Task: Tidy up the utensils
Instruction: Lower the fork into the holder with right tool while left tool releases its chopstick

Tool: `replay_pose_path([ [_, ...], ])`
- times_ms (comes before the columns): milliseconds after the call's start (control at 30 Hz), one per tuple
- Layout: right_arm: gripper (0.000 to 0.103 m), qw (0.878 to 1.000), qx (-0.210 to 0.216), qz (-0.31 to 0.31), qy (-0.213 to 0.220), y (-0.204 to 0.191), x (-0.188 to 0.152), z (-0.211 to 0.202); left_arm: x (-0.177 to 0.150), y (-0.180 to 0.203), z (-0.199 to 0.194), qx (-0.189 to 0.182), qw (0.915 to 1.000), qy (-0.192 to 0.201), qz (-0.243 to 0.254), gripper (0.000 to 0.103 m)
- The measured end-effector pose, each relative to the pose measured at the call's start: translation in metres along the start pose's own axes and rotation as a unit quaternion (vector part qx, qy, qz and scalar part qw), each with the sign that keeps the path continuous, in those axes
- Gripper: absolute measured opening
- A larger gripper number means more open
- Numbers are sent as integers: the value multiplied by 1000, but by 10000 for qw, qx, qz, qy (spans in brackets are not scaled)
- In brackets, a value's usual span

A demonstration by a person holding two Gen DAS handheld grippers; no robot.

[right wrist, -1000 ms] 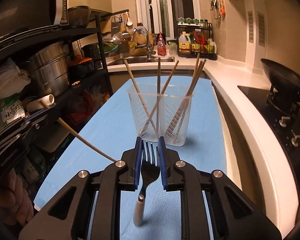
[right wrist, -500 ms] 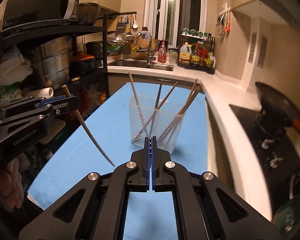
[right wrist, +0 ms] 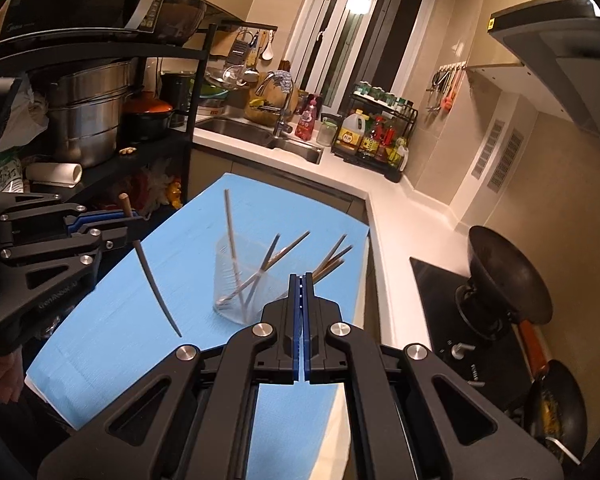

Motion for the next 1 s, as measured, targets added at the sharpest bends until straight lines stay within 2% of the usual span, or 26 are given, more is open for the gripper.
replay_pose_path([
  [333, 1, 9993, -193, 105, 314, 43, 67, 21, 88, -13, 7, -164, 9993, 325, -98, 6],
  [533, 1, 9990, -287, 167, 287, 47, 79, 58, 119, -7, 31, -123, 9988, 474, -13, 6],
  [633, 1, 9993, -311, 149, 162, 44, 71, 83, 117, -9, 58, -4, 9995, 302, 56, 6],
  [833, 1, 9994, -134, 319, -28, 37, 46, 124, 84, -16, 110, 162, 9994, -278, 117, 6],
  [1000, 4, 9992, -35, 400, -58, 30, 35, 142, 65, -16, 131, 28, 9986, -520, 95, 6],
])
Point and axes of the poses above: each gripper's, at about its wrist camera, not at the fingertips, and z roughly the way its jaws point, y to its right, x to its top, the point moved 9 cm from there along z, roughly the way its jaws point, and after that the axes turned 3 degrees about z, right-handed, at the moved point
